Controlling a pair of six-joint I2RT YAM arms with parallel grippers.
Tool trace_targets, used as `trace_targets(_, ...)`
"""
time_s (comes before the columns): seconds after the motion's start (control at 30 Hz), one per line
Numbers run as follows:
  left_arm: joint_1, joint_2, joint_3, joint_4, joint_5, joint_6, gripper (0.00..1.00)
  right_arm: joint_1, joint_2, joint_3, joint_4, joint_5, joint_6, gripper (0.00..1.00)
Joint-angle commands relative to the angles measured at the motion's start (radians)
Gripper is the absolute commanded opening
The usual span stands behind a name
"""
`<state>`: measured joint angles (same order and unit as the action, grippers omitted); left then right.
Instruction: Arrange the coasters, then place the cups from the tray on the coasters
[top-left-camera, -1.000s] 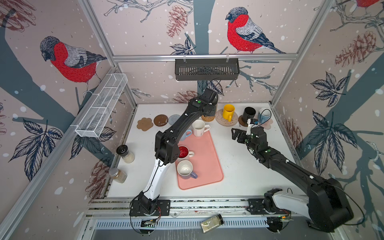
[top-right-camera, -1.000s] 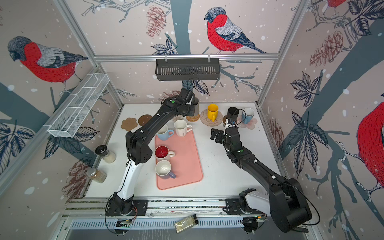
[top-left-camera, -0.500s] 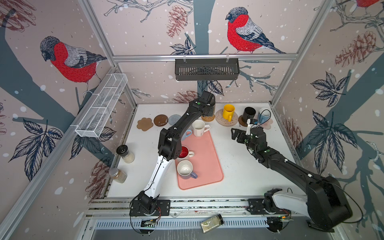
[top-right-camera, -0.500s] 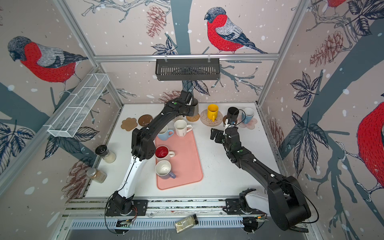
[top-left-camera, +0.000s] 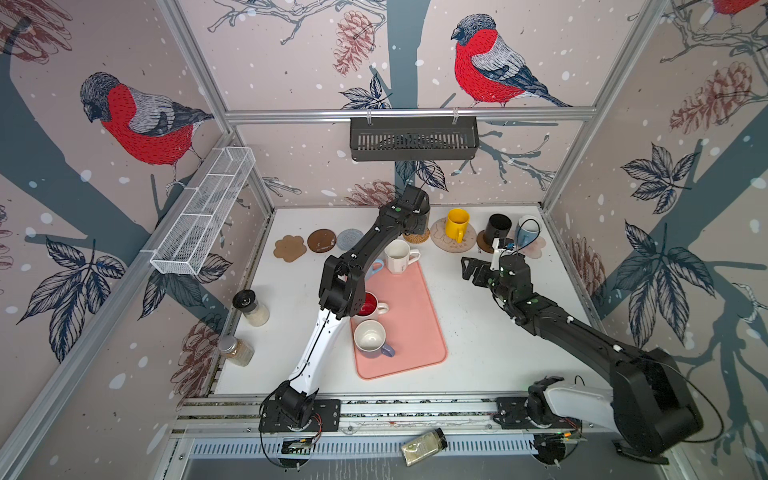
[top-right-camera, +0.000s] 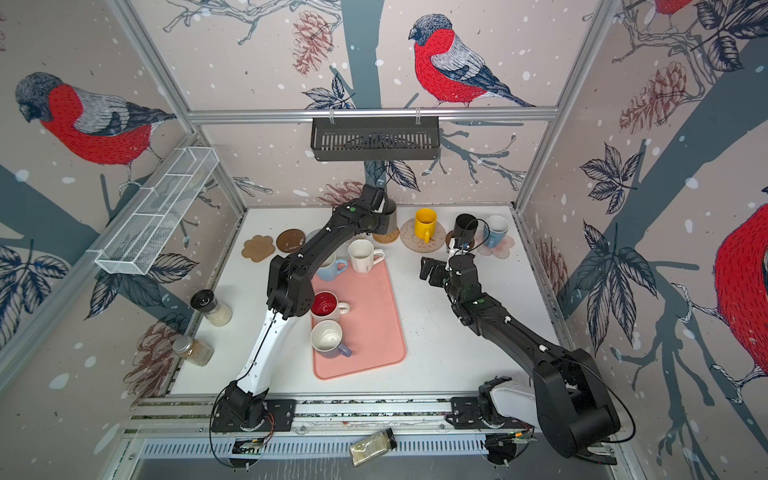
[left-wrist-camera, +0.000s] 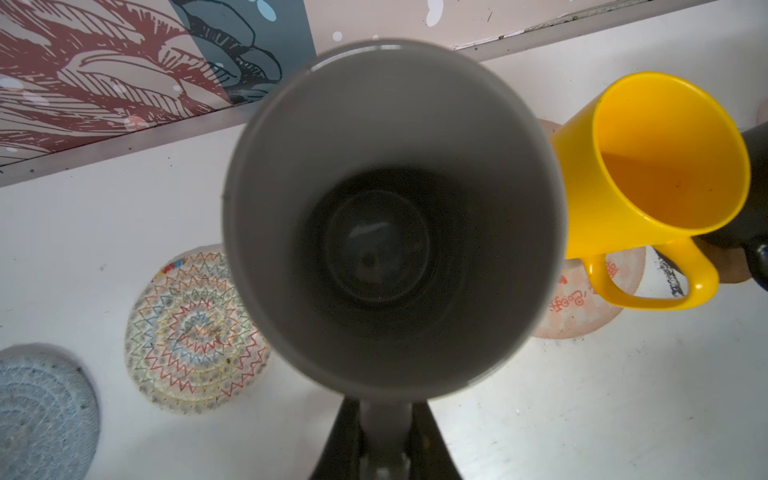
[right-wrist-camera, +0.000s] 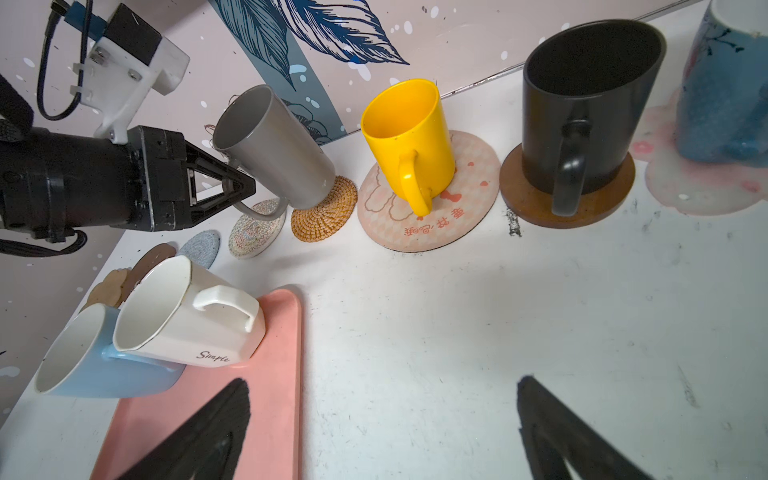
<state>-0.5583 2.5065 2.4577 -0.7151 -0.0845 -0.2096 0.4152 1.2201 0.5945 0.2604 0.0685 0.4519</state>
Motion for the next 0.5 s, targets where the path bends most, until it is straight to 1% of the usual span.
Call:
trace_targets(0.0,0.004,0.007,0.012,0.085,0.005,0.011,0.0,0.004,0.002,0.002,0.033,-0.009,0.013,1.0)
trace_targets(0.47,0.021,0.034,0.011,0.112,0.015,-0.002,0.0,0.01,0.002,0.002,0.034,-0.009,0.011,0.99)
